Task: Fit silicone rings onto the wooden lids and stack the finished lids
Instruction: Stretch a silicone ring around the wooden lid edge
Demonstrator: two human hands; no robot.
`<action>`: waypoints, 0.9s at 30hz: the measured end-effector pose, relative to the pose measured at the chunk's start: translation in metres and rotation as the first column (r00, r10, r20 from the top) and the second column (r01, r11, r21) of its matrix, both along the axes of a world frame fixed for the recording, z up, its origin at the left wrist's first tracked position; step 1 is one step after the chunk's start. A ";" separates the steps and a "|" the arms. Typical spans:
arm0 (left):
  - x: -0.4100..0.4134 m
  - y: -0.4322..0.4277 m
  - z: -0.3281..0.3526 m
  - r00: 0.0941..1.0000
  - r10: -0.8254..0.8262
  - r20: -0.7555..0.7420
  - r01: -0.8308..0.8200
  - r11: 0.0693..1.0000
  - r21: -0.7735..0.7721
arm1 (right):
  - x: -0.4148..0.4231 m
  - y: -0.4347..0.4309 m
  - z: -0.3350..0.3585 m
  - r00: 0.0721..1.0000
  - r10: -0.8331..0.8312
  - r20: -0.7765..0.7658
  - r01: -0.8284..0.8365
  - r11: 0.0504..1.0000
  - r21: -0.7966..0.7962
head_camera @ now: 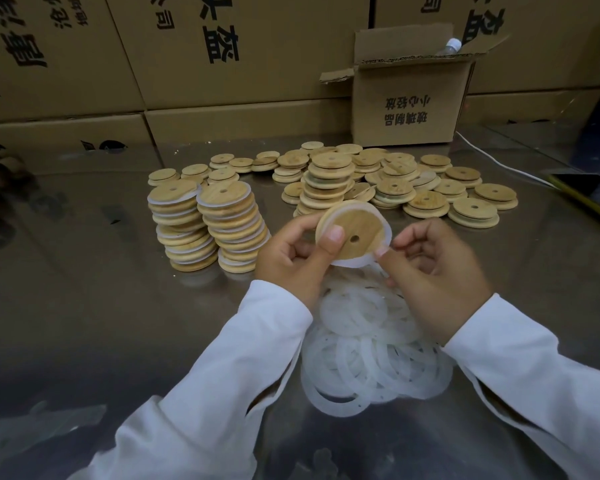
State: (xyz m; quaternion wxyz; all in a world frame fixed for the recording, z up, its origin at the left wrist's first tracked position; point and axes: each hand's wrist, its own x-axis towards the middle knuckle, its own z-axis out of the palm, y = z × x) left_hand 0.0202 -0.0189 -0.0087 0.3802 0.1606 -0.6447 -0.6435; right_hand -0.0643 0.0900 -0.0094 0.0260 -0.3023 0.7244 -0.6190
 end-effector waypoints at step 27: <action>0.000 0.001 -0.002 0.981 -0.173 0.086 0.176 0.984 -0.031 | -0.004 0.008 0.010 0.970 -0.011 -0.243 0.007 1.000 -0.018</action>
